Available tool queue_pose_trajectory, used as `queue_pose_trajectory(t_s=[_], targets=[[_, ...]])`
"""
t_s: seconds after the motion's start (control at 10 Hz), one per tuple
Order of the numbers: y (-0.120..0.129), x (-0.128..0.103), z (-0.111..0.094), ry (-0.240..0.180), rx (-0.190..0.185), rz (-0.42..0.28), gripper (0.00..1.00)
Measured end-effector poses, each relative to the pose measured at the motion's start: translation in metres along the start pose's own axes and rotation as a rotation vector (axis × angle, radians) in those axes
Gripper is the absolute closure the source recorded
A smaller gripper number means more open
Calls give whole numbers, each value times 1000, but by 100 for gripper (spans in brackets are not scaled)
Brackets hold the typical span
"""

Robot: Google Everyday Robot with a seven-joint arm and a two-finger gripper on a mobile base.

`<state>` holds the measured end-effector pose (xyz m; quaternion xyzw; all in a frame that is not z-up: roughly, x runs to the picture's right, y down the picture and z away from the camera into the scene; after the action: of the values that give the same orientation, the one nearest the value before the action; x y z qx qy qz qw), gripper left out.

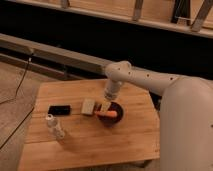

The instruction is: Place the pepper in the ceramic bowl

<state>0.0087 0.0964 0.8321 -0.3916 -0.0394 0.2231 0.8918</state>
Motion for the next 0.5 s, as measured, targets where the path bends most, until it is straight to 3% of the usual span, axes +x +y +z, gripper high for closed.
queue_pose_trajectory(t_s=[0.2,0.5], targets=[[3,-11,-11,-49,9,-4,20],[3,-12,-13,-59,9,-1,20]])
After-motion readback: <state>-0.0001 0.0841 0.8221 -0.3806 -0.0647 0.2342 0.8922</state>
